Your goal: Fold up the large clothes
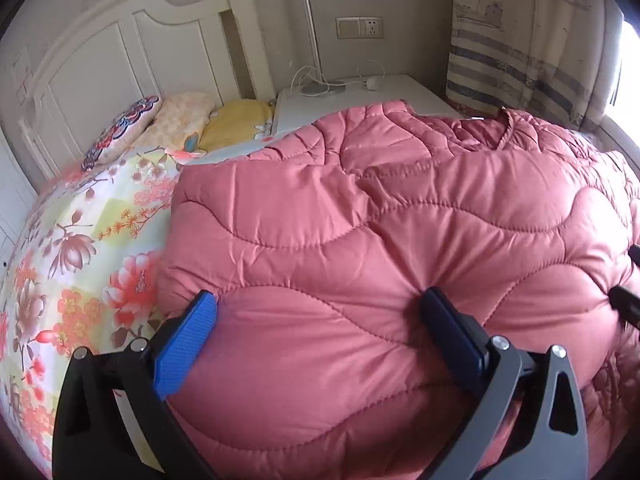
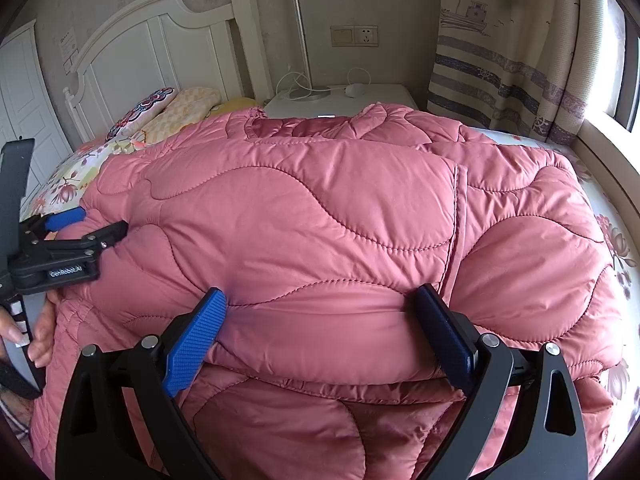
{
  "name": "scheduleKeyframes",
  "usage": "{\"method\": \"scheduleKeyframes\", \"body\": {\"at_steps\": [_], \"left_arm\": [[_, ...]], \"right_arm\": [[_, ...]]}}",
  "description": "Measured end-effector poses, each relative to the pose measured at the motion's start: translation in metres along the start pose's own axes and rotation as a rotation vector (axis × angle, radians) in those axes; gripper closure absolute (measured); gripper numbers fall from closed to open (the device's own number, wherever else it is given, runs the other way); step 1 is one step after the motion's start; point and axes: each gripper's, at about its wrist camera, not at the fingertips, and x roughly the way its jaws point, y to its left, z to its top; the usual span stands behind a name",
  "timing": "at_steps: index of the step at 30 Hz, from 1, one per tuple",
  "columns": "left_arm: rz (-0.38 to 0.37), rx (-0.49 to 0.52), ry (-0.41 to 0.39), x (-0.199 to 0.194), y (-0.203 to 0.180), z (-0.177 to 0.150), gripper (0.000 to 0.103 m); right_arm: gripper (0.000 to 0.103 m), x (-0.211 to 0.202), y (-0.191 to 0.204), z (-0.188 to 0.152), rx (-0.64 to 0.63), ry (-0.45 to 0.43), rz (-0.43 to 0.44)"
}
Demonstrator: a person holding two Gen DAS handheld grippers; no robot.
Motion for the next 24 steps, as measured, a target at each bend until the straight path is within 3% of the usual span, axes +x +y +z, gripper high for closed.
{"method": "scheduleKeyframes", "body": {"at_steps": [2,4,6,9,13,19,21,23,24], "left_arm": [[0.004,-0.039,0.015,-0.007,0.003,0.001,0.002],[-0.038,-0.048,-0.036,-0.031,-0.003,-0.001,0.002],[-0.046,-0.004,-0.067,-0.040,-0.014,-0.005,0.002],[0.011,0.107,-0.040,-0.027,-0.042,-0.021,0.002],[-0.058,0.004,-0.032,-0.017,-0.028,-0.024,0.002],[-0.038,0.009,-0.035,-0.014,-0.028,-0.026,0.002],[-0.047,0.003,-0.033,-0.013,-0.025,-0.026,0.002],[-0.054,-0.003,-0.033,-0.014,-0.026,-0.026,0.002],[-0.055,-0.005,-0.033,-0.014,-0.027,-0.026,0.002]], "right_arm": [[0.012,0.000,0.000,0.000,0.001,0.000,0.002],[0.012,0.000,-0.001,0.000,0.002,0.000,0.004],[0.012,0.000,0.000,-0.001,0.002,0.001,0.004],[0.012,0.000,0.000,-0.001,0.002,0.000,0.004],[0.012,-0.004,0.001,-0.001,0.002,-0.019,-0.001],[0.011,-0.051,-0.015,0.000,0.106,-0.249,-0.068],[0.010,-0.038,-0.017,0.001,0.096,-0.189,-0.096],[0.007,-0.001,-0.017,-0.002,0.070,-0.001,-0.128],[0.006,0.005,-0.019,0.000,0.080,0.025,-0.120]]}}
